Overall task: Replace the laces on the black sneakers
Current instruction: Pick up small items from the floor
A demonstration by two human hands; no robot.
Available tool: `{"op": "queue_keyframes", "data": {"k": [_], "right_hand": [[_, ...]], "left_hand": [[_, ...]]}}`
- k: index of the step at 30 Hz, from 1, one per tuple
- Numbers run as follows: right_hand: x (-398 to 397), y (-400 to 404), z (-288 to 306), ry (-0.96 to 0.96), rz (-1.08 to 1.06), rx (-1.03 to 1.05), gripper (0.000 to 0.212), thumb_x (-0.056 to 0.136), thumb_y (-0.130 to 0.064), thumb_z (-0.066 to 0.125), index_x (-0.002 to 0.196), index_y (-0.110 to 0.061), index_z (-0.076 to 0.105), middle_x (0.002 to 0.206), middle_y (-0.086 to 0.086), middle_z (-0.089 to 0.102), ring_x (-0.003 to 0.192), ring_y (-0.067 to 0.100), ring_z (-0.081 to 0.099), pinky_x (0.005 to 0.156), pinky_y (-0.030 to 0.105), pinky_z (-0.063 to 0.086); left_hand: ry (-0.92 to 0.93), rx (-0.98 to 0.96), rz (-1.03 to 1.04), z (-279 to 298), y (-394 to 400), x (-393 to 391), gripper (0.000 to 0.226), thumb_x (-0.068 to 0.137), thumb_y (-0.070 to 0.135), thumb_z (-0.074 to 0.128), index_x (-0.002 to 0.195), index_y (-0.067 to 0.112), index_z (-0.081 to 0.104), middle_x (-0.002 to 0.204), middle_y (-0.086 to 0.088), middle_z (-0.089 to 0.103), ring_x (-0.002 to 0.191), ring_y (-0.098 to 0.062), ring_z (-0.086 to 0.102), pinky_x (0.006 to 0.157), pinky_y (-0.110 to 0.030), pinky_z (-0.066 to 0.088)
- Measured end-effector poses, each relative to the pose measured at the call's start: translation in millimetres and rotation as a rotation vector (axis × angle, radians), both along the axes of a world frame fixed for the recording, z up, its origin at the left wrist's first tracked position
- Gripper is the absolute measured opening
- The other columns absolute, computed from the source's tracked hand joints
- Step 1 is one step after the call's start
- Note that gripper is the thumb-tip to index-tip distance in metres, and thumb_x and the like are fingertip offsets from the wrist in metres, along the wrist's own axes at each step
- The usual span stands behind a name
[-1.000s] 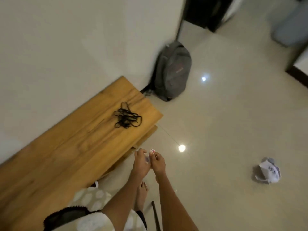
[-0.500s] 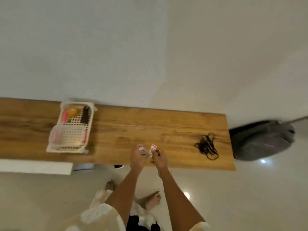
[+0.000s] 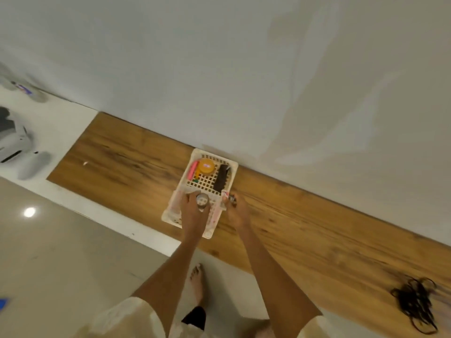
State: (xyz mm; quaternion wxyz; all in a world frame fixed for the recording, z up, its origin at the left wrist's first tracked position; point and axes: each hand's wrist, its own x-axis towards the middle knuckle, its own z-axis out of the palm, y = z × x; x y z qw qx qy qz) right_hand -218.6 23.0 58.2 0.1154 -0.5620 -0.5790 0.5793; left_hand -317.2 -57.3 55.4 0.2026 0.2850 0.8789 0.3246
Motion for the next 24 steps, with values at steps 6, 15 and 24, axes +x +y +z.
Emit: {"op": "queue_keyframes", "data": {"k": [6, 15, 24], "right_hand": [[-71, 50, -29, -0.086, 0.224, 0.21, 0.033, 0.097, -0.029, 0.05, 0.126, -0.014, 0.056, 0.119, 0.009, 0.062, 0.105, 0.025, 0.059, 0.076, 0.026, 0.041], [-77, 66, -60, -0.174, 0.491, 0.325, 0.036, 0.099, -0.027, 0.047, 0.134, -0.019, 0.05, 0.114, 0.012, 0.063, 0.101, 0.027, 0.059, 0.073, 0.026, 0.037], [-82, 69, -62, -0.287, 0.514, 0.08, 0.033, 0.09, -0.024, 0.063, 0.118, -0.012, 0.051, 0.117, 0.01, 0.062, 0.106, 0.026, 0.059, 0.084, 0.037, 0.047]], "left_hand": [[0.012, -0.009, -0.284, -36, 55, -92, 0.043, 0.083, 0.009, 0.066, 0.124, 0.008, 0.053, 0.119, -0.011, 0.059, 0.108, -0.029, 0.052, 0.088, -0.033, 0.041], [0.148, -0.173, -0.774, -71, 78, -147, 0.043, 0.077, 0.009, 0.071, 0.117, 0.01, 0.054, 0.125, -0.014, 0.052, 0.102, -0.033, 0.056, 0.076, -0.038, 0.048], [0.09, -0.268, -0.976, -66, 87, -165, 0.049, 0.077, 0.02, 0.075, 0.121, 0.014, 0.056, 0.127, -0.009, 0.054, 0.103, -0.029, 0.058, 0.082, -0.038, 0.049]]}}
